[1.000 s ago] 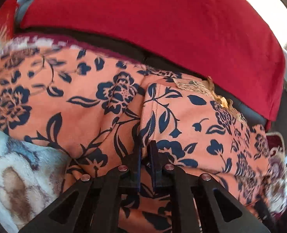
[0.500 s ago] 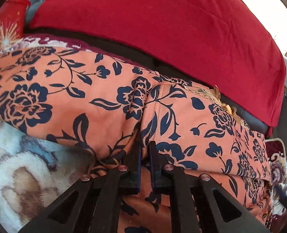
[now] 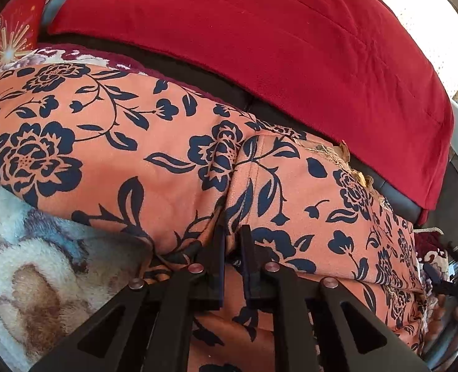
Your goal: Fold small clothes
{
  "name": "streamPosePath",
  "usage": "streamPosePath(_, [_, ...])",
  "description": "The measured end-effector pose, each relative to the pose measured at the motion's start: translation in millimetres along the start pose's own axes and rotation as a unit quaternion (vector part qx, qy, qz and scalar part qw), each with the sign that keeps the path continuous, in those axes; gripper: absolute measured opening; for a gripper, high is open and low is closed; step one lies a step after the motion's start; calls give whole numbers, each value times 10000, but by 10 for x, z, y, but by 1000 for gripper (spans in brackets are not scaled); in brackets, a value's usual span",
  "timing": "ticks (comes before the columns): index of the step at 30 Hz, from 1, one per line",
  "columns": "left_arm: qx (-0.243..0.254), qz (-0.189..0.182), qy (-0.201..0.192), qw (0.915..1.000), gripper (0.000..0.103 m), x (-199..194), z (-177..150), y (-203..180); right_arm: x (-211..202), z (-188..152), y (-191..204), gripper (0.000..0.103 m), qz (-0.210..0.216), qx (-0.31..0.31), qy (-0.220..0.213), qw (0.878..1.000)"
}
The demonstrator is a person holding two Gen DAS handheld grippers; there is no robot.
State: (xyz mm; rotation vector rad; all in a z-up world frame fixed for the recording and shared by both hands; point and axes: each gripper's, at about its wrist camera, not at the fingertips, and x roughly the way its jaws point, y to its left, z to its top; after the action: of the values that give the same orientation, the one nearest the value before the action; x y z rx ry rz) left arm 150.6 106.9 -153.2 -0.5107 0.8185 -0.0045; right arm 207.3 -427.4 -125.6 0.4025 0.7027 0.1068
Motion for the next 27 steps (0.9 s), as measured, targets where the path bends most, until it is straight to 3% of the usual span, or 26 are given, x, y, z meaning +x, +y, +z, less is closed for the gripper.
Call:
streamPosePath(1, [-14,-11,6,10000,11,36,20,-7,172,-41,-74,103,-398,-5,398,9984])
streamPosePath(2, [-48,-60,9,10000,12,53,30,1,346,-83,-181,102,-497,249,875,9946])
streamPosePath(4, [-146,-160,23,9998,12,79,32,40,-7,2,-19,101,-465,391,240,9979])
streamPosePath(6, [-216,-237,37,9995,12,80,35,64,-272,-12,173,101,-89,437,138,9989])
streamPosePath(9, [-55,-174,23,9998,17,62,26,-3,-571,-290,522,102,-16,-65,-74,10000])
streamPosePath(11, [1,-229,44,9997,29,32,30,-34,-482,-571,639,102,-83,-494,213,9985])
streamPosePath(13, [72,-232,239,9994,52,-119,60,-103,-251,-888,582,103,-378,-593,694,9951])
streamPosePath(14, [33,-257,254,9993,56,-263,82,-123,-324,-973,648,103,-405,-773,405,9954])
streamPosePath(16, [-64,-503,-58,9987,72,-615,127,-89,-327,-949,681,103,-509,-714,466,9951])
streamPosePath(18, [-139,-657,-618,9958,84,-1100,226,85,-287,-987,707,103,-526,-773,518,9943])
streamPosePath(20, [-454,-584,-1153,9906,88,-1483,340,414,-279,-949,652,103,-517,-758,522,9944])
streamPosePath(22, [-1158,-271,-1582,9802,88,-1774,463,941,-263,-908,653,103,-503,-755,495,9946])
streamPosePath(23, [-1696,-39,-1785,9692,88,-1885,518,1330,-270,-919,654,103,-493,-746,488,9948])
streamPosePath(27, [-2959,504,-1806,9366,86,-1927,613,2395,-263,-879,620,103,-499,-755,483,9947])
